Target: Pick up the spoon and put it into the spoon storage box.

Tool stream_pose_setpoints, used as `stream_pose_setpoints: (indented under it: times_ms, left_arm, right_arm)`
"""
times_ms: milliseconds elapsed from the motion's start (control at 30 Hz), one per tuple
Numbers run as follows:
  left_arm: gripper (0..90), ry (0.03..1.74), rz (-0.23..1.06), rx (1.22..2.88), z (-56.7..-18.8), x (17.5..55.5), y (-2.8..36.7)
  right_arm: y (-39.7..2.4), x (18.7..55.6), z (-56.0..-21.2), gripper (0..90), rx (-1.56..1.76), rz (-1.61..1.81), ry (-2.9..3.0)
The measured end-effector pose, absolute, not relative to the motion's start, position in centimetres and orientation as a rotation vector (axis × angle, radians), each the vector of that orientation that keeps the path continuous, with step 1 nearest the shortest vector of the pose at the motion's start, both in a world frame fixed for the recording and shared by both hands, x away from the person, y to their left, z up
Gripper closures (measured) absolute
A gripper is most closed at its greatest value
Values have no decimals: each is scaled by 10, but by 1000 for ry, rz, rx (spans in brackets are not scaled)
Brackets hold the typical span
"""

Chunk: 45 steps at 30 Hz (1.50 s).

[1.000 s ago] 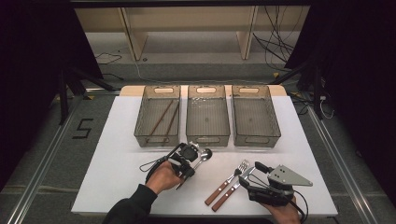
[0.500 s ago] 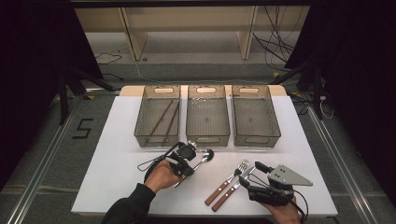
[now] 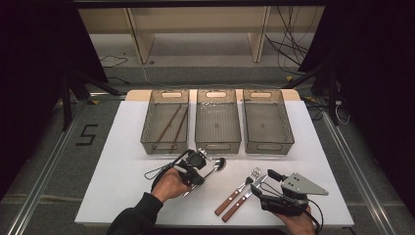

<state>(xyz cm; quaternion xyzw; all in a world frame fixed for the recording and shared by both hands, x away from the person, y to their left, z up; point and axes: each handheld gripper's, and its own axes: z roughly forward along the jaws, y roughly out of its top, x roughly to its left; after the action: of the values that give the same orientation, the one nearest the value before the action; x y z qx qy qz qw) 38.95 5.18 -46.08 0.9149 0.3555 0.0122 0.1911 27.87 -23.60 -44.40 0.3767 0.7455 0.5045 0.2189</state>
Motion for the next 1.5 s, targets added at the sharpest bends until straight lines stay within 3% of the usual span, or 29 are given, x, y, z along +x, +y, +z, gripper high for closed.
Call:
stream_pose_setpoints:
  times_ms: [100,500,1500]
  left_arm:
    - [889,967,-5,2565,-459,388,50]
    - [893,946,10,2559,-453,387,50]
    - [892,976,132,2274,-387,420,80]
  right_arm:
    - [-236,279,-444,236,1041,1397,2064]
    - [-236,279,-444,236,1042,1400,2062]
    - [-237,279,-445,236,1048,1403,2061]
